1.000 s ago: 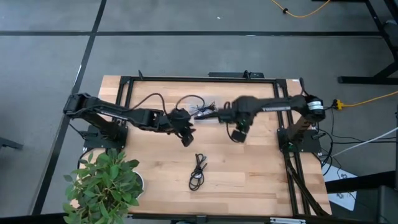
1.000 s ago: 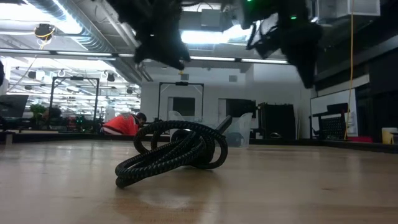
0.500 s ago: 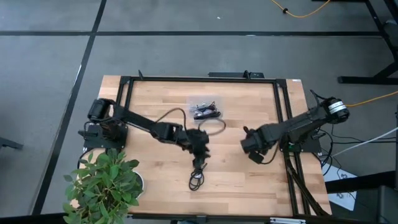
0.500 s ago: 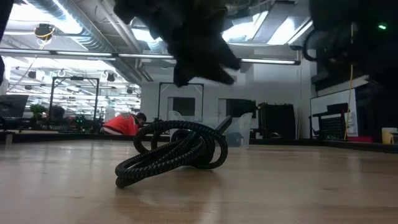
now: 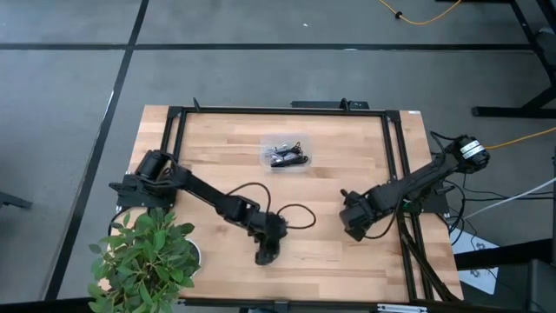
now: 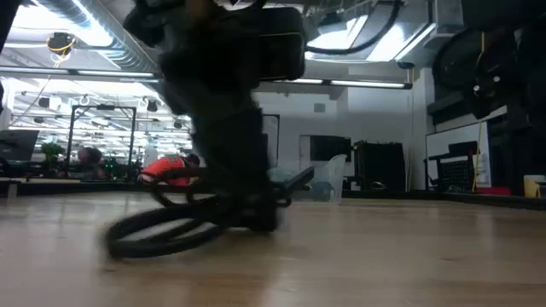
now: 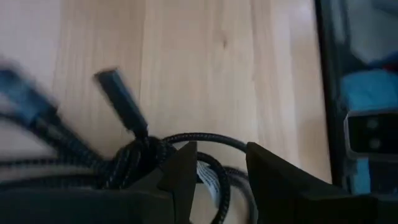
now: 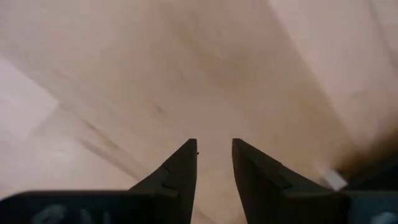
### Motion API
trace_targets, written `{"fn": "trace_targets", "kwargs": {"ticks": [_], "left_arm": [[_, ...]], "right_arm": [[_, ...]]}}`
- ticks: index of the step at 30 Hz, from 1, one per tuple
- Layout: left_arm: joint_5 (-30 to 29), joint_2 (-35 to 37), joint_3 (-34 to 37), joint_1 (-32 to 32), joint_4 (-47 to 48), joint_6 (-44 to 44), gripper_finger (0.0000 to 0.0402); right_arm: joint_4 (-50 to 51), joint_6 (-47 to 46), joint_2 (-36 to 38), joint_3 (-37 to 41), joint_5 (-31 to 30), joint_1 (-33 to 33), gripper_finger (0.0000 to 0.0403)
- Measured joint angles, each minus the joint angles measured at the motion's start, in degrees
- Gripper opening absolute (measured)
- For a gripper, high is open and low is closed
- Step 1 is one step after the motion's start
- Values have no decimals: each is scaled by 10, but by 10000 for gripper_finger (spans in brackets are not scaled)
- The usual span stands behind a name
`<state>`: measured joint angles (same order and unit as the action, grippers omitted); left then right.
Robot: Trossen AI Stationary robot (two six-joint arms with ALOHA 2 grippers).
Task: Pick and place USB-C Cables
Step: Put the black charger cable into the transparent bin
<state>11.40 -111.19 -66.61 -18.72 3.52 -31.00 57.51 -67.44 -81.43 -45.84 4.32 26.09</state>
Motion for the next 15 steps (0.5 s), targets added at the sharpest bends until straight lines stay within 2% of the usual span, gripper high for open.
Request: {"fn": "trace_targets", "kwargs": {"ticks": [9, 15], "left_arm": [[-15, 6, -2, 15, 184, 14, 133], [-57, 30, 1, 43, 223, 47, 133]], "right_arm": [[-73, 1, 0, 0, -1, 4, 106], [-83, 2, 0, 0, -7, 4, 106]]}}
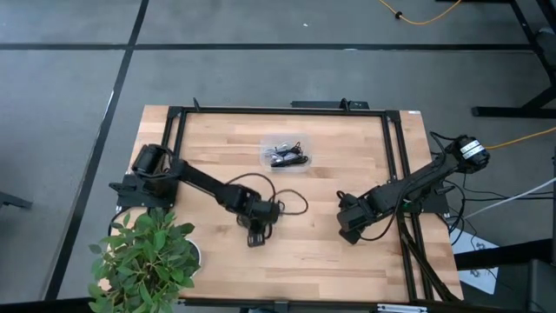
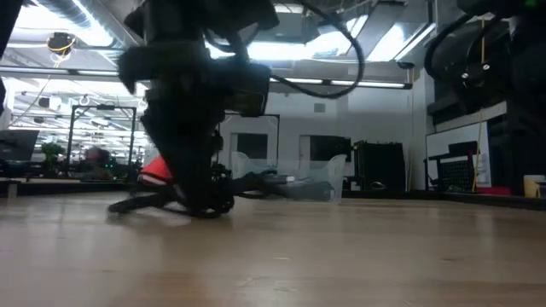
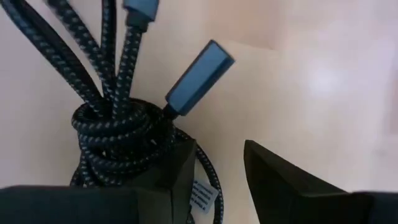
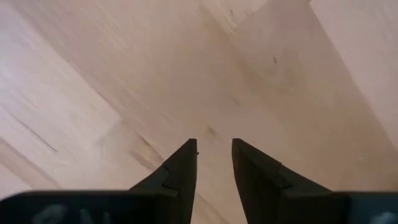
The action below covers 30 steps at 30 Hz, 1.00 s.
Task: Pick and place USB-C Cables
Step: Put the black charger cable into the transparent bin
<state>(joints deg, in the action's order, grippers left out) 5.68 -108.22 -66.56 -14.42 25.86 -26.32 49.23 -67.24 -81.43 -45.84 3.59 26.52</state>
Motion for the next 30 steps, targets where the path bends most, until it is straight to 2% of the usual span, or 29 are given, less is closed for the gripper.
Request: {"fn": "trace_targets", "kwargs": {"ticks": [6, 10, 16, 25, 30], "left_arm": [[-64, 81, 1, 36, 79, 25, 133], [-88, 127, 1, 39, 83, 26, 133], [-161, 129, 0, 32, 96, 87, 134], [-172, 115, 1, 33, 94, 119, 164], [-142, 101, 10, 42, 81, 120, 192]], "right_arm": [[-3, 2, 0, 0, -21, 0, 106], [-5, 3, 0, 0, -31, 0, 106], [-10, 5, 0, 0, -58, 0, 106], [-33, 33, 0, 1, -63, 0, 106], [-41, 34, 0, 1, -83, 0, 106]]}}
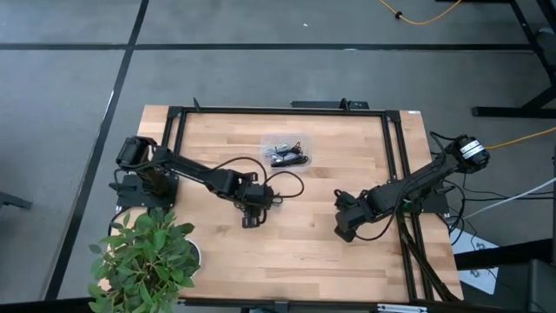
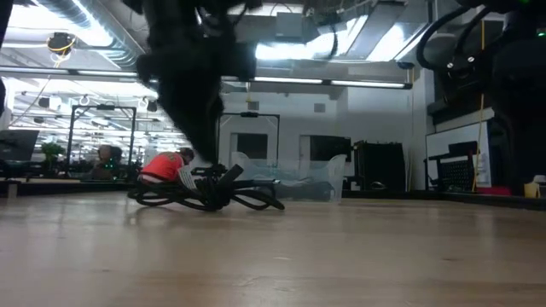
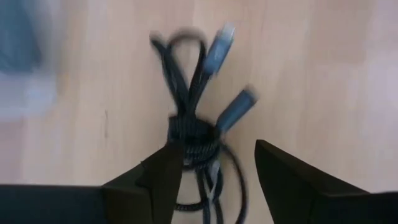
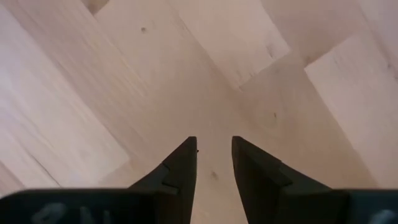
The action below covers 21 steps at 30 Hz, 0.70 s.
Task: Pick and place USB-C Cables
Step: Put the black charger cable into the transparent bin
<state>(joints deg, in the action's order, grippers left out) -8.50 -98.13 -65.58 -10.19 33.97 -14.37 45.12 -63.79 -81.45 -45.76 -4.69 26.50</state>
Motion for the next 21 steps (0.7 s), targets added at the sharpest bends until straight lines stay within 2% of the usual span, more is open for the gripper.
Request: {"fn": "trace_targets", "kwargs": {"ticks": [6, 12, 17, 21], "left_arm": [[2, -43, 6, 13, -3, 16, 224], [-1, -90, 6, 25, -44, 41, 232], [17, -126, 1, 28, -31, 39, 210], [20, -128, -1, 25, -27, 24, 153]], "right_arm": [[-5, 0, 0, 0, -3, 0, 106], [-8, 0, 0, 0, -3, 0, 106], [-8, 0, 0, 0, -3, 0, 106], [-7, 11, 0, 0, -3, 0, 106]]}}
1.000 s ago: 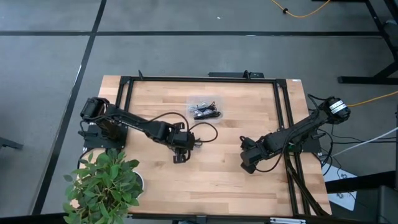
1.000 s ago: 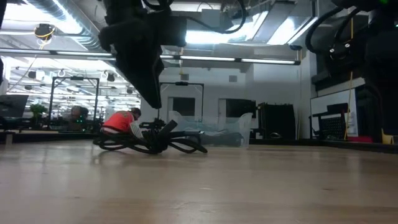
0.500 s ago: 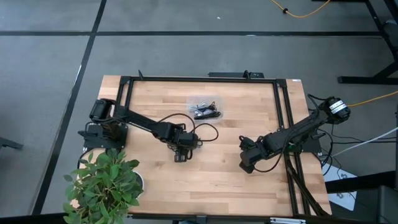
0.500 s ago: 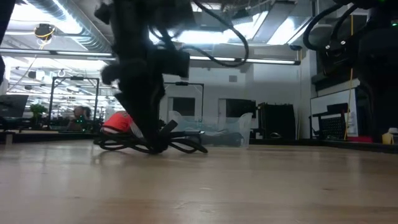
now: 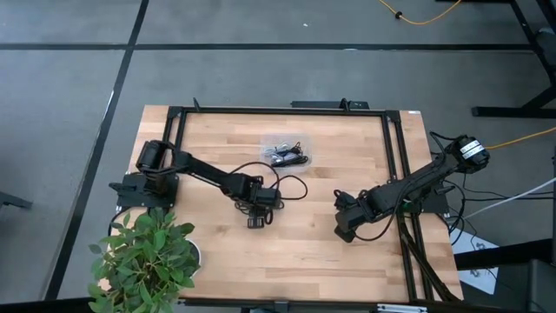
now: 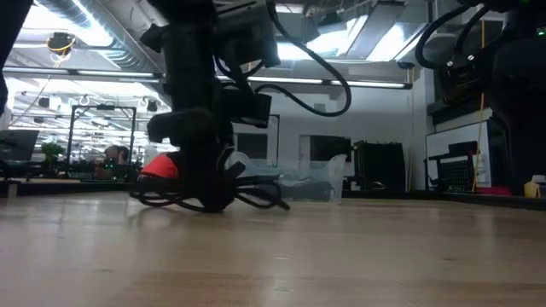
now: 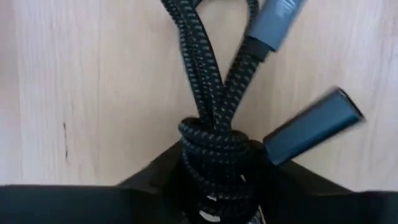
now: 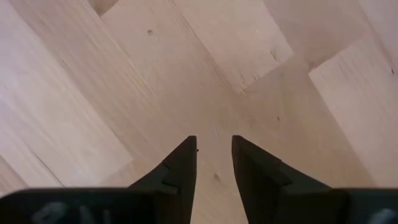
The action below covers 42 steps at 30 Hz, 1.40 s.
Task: Pick and place USB-C Cables
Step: Put the black charger cable into the transparent bin
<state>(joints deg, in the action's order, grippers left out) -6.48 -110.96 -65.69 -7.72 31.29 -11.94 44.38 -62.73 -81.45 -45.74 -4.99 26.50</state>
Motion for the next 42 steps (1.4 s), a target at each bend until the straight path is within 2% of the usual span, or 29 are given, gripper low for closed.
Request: {"fn": "trace_targets", "kwargs": {"ticks": [3, 4, 7, 11, 16, 19, 24, 29, 32, 37, 42], "left_arm": [[0, 18, -11, 0, 13, -7, 88], [0, 23, -15, 0, 16, -8, 79], [-1, 51, -38, 1, 38, 5, 79], [-32, 79, -98, 12, 57, 40, 79], [-100, 81, -197, 53, 48, 155, 79], [-113, 73, -232, 100, 25, 233, 79], [-50, 70, -246, 193, -17, 269, 79], [-41, 62, -246, 262, -11, 234, 79], [-4, 59, -245, 295, -15, 192, 78], [60, 35, -245, 317, -70, 170, 78], [76, 12, -246, 303, -84, 244, 78]], "right_arm": [[0, 3, 0, 0, -1, 0, 106], [0, 4, 0, 0, -1, 0, 106], [-1, 5, 0, 0, -8, 0, 106], [-4, 5, 0, 0, -10, 0, 106], [-6, 4, 0, 0, -10, 0, 106], [-8, 1, 0, 0, -10, 0, 106], [-15, 1, 0, 0, -10, 0, 106], [-16, 13, 0, 0, -11, 0, 106], [-19, 30, 0, 0, -16, 0, 106], [-24, 32, 0, 0, -30, 0, 106], [-31, 32, 0, 0, -30, 0, 106]]}}
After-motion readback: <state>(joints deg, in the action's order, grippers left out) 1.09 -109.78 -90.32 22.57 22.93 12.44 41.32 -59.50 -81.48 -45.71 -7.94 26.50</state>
